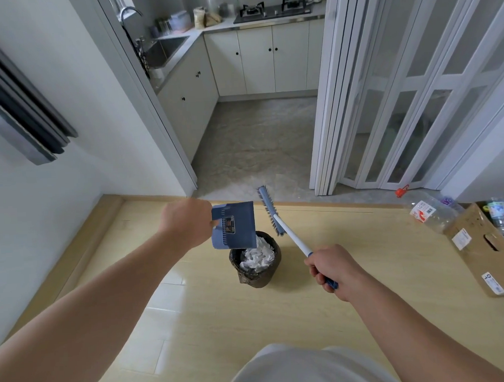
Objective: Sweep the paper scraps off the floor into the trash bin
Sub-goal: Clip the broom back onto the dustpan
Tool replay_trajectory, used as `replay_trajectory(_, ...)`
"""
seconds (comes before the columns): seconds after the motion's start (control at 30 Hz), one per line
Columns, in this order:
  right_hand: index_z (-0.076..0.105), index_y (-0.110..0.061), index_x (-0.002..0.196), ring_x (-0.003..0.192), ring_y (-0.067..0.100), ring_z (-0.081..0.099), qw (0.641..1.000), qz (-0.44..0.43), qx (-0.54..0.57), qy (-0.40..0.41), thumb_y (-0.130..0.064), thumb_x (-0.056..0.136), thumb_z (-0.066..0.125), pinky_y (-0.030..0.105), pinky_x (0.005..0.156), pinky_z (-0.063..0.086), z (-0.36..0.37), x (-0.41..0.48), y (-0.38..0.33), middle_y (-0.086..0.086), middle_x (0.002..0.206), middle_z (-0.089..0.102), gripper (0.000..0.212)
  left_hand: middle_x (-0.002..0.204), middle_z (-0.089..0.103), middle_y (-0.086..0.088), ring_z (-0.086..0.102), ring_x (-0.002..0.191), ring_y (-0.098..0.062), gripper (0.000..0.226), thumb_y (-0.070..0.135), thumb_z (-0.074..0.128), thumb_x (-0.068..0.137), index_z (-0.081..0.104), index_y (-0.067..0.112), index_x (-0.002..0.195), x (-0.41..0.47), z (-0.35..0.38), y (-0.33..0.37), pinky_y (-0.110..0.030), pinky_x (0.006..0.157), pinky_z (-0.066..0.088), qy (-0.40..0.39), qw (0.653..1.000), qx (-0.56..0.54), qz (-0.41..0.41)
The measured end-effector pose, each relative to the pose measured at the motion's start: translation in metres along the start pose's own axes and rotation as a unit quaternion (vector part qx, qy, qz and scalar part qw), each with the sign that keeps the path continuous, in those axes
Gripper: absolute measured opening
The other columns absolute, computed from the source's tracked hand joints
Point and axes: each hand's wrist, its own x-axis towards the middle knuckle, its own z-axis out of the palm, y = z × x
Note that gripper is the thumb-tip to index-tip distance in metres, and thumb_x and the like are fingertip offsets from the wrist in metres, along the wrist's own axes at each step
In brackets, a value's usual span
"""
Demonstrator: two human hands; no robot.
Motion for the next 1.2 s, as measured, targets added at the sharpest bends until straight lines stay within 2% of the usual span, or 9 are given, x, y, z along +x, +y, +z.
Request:
replay_trajectory(0.27,0.063,-0.009,0.093,0.05,0.014,0.044,0.997,-0.036,0.053,-0.034,-0.009,0.081,0.058,0.022,0.045,0.033,0.012,-0.028,-0.039,0.004,0.067,0.05,0.014,0.068,0.051,0.006,0.054,0.067,-0.022,0.035,0.053,0.054,0.092,0.051,0.023,0.076,-0.001,-0.021,-0.028,-0.023,0.047,0.033,-0.009,0.991,-0.074,-0.107)
replay_trajectory(0.33,0.061,-0.015,0.09,0.057,0.015,0.047,0.995,-0.082,0.049,-0.038,-0.026,0.082,0.06,0.025,0.052,0.036,0.012,-0.031,-0.048,0.003,0.074,0.051,0.014,0.068,0.053,0.005,0.053,0.063,-0.019,0.039,0.053,0.057,0.09,0.048,0.022,0.067,-0.001,-0.02,-0.032,-0.022,0.046,0.033,-0.023,0.988,-0.089,-0.126)
replay_trajectory(0.53,0.058,-0.025,0.106,0.079,0.016,0.055,0.979,-0.194,-0.001,-0.065,-0.09,0.073,0.033,0.032,0.072,0.045,0.011,-0.028,-0.069,-0.002,0.089,0.054,0.078,0.075,0.058,0.005,0.06,0.079,-0.022,0.028,0.046,0.064,0.086,0.064,0.018,0.085,-0.007,-0.007,-0.043,-0.026,0.057,0.041,-0.085,0.966,-0.158,-0.184)
replay_trajectory(0.67,0.051,-0.028,0.107,0.086,0.017,0.064,0.962,-0.258,-0.084,0.02,-0.076,0.077,0.057,0.038,0.079,0.053,0.013,-0.015,-0.068,-0.006,0.093,0.061,0.057,0.081,0.06,0.002,0.06,0.083,-0.022,0.026,0.039,0.068,0.088,0.065,0.013,0.092,-0.017,-0.001,-0.047,-0.024,0.052,0.035,-0.14,0.947,-0.21,-0.198)
replay_trajectory(0.77,0.055,-0.022,0.103,0.07,0.016,0.062,0.917,-0.323,-0.206,0.109,-0.05,0.097,0.049,0.036,0.067,0.052,0.013,-0.005,-0.066,-0.004,0.074,0.061,0.029,0.082,0.054,0.002,0.055,0.07,-0.018,0.024,0.035,0.067,0.092,0.054,0.016,0.087,-0.024,0.007,-0.045,-0.023,0.048,0.031,-0.171,0.926,-0.275,-0.192)
replay_trajectory(0.9,0.055,-0.023,0.095,0.064,0.013,0.059,0.879,-0.356,-0.297,0.11,-0.046,0.097,0.053,0.029,0.055,0.041,0.02,-0.001,-0.065,-0.006,0.069,0.059,0.023,0.067,0.052,0.001,0.05,0.058,-0.017,0.043,0.044,0.073,0.081,0.057,0.006,0.093,-0.034,0.029,-0.041,-0.026,0.045,0.031,-0.189,0.905,-0.306,-0.229)
replay_trajectory(1.0,0.058,-0.02,0.086,0.074,0.015,0.058,0.868,-0.378,-0.312,0.081,-0.046,0.094,0.058,0.026,0.062,0.042,0.029,0.007,-0.061,-0.004,0.082,0.055,0.026,0.065,0.054,-0.005,0.045,0.047,-0.016,0.049,0.043,0.076,0.082,0.059,0.004,0.105,-0.04,0.044,-0.029,-0.023,0.043,0.032,-0.264,0.861,-0.386,-0.2)
replay_trajectory(1.1,0.062,-0.012,0.081,0.084,0.01,0.055,0.875,-0.4,-0.271,0.008,-0.041,0.092,0.061,0.029,0.078,0.045,0.04,0.012,-0.058,-0.001,0.092,0.053,0.031,0.078,0.061,-0.009,0.045,0.047,-0.016,0.044,0.035,0.078,0.083,0.055,0.013,0.113,-0.049,0.051,-0.014,-0.025,0.042,0.035,-0.327,0.806,-0.466,-0.164)
replay_trajectory(1.2,0.059,-0.005,0.072,0.068,0.016,0.058,0.933,-0.347,-0.068,-0.067,-0.033,0.092,0.063,0.036,0.074,0.049,0.05,0.012,-0.06,0.003,0.069,0.064,0.034,0.086,0.069,-0.009,0.051,0.048,-0.016,0.054,0.027,0.08,0.081,0.049,0.018,0.125,-0.056,0.061,-0.005,-0.028,0.045,0.04,-0.366,0.772,-0.5,-0.138)
